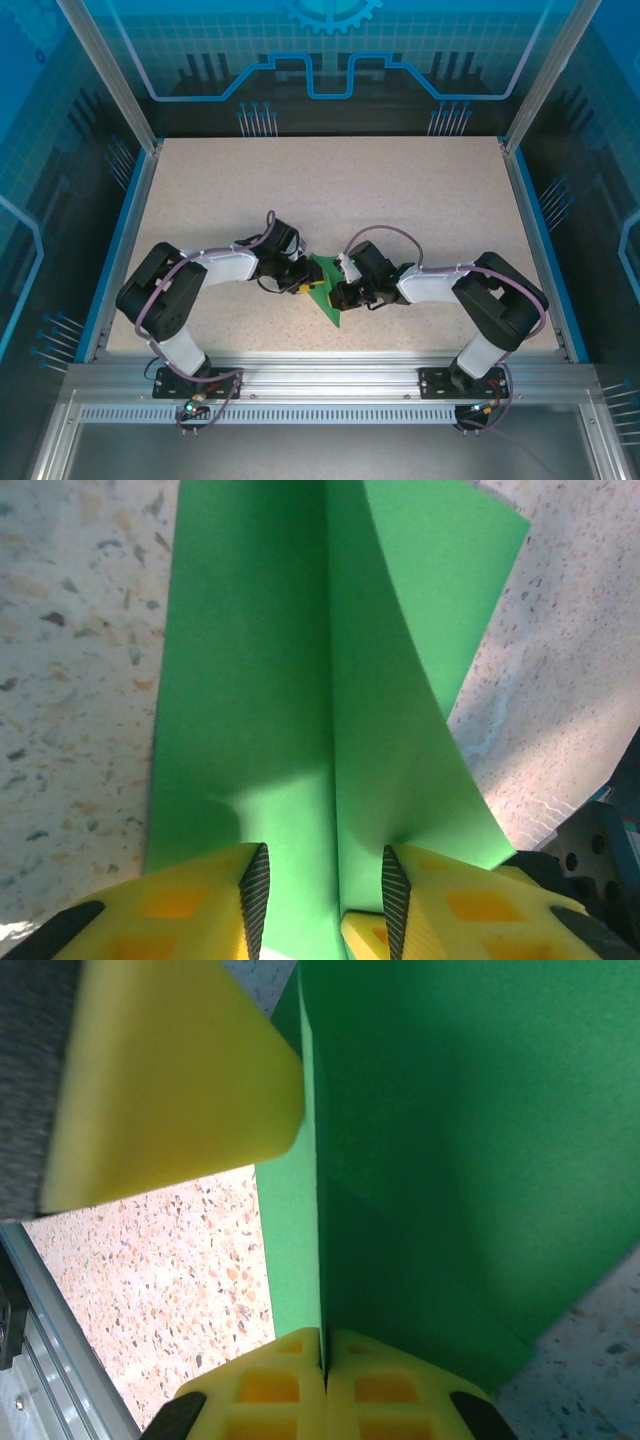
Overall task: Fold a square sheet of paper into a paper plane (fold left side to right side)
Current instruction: Fourth fold the wing at the center of the table.
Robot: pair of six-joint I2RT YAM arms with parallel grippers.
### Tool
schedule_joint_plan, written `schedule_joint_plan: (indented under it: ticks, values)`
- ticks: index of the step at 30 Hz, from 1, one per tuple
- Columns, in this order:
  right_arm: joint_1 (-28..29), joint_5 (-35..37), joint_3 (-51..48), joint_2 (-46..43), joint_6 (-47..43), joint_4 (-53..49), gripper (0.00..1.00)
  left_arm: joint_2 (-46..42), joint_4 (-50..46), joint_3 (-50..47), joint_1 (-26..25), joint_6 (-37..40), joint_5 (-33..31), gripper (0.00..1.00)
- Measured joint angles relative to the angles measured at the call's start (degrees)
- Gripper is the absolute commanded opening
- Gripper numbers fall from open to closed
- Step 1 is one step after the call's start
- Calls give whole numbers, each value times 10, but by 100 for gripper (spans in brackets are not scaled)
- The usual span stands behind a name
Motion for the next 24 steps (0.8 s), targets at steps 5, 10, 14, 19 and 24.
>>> schedule_joint_plan:
  ticks: [5, 10, 14, 19, 24]
  values:
    - [0, 0, -3, 0, 0, 3, 1, 11, 12, 0, 0, -7, 9, 42]
    - [0, 0, -4, 0, 0, 4, 2, 14, 18, 0, 0, -12, 12, 43]
    - [-1, -1, -6, 0, 0, 4, 2, 14, 20, 0, 0, -12, 14, 45]
    - [-3, -4, -6, 0, 0, 4, 2, 17, 22, 0, 0, -12, 14, 47]
    - [-4, -7, -6, 0, 0, 4, 3, 20, 22, 3, 0, -12, 16, 48]
